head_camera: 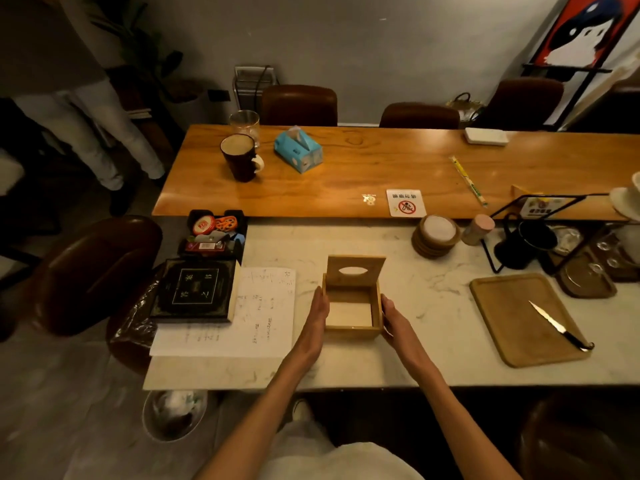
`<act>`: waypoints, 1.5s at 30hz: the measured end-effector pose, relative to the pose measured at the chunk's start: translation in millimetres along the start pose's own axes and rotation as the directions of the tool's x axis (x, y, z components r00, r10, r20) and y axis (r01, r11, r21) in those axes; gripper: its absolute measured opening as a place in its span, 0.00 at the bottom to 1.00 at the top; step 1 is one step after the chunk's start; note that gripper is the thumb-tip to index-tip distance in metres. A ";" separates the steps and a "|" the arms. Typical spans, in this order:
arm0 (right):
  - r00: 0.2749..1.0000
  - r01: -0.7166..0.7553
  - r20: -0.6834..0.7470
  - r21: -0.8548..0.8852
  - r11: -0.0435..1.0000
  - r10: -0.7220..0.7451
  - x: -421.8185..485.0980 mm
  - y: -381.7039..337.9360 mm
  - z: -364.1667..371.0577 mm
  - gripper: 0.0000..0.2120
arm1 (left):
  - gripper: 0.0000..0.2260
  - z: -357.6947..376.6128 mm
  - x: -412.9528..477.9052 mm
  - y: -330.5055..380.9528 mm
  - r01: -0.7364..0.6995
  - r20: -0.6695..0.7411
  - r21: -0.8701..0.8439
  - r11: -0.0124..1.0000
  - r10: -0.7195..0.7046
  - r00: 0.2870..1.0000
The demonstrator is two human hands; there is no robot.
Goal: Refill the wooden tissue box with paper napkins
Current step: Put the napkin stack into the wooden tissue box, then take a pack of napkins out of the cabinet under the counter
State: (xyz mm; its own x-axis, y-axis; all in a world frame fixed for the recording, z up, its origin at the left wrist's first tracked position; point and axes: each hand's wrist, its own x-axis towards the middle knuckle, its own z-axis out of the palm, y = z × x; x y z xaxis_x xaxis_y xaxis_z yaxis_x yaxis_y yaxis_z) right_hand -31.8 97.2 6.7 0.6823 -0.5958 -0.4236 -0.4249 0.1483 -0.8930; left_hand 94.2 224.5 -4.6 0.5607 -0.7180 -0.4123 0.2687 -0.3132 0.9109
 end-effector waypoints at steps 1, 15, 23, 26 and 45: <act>1.000 0.019 -0.002 -0.094 0.995 -0.019 -0.3 13.5 -1.6 0.20 | 0.32 2.7 -5.4 -5.9 -0.009 -0.048 0.032 0.999 0.010 0.999; 0.961 -0.024 -0.113 -0.943 0.333 -0.251 -11.6 141.1 -20.1 0.30 | 0.28 20.2 -26.2 -139.6 0.154 -0.261 0.954 0.257 0.463 0.847; 0.888 -0.049 -0.179 -0.953 0.300 -0.424 -14.5 163.4 -11.0 0.28 | 0.23 20.0 -26.7 -162.9 0.090 -0.184 0.980 0.176 0.646 0.741; 0.788 -0.061 -0.246 -0.943 0.327 -0.565 -12.8 171.0 -3.8 0.25 | 0.21 21.0 -27.9 -169.2 0.022 -0.146 0.985 0.174 0.748 0.647; 0.030 0.387 -0.374 -0.851 0.356 -0.927 25.1 211.7 7.7 0.21 | 0.25 21.0 1.2 -200.6 -0.171 -0.151 0.969 0.177 0.977 0.151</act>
State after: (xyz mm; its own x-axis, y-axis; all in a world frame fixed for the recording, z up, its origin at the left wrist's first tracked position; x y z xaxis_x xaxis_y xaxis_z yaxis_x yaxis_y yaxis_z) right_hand -100.1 119.7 -194.2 0.1914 -0.4506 0.8720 -0.3935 -0.8491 -0.3524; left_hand 24.5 273.4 -187.5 0.4657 -0.3205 0.8249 -0.8074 -0.5354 0.2479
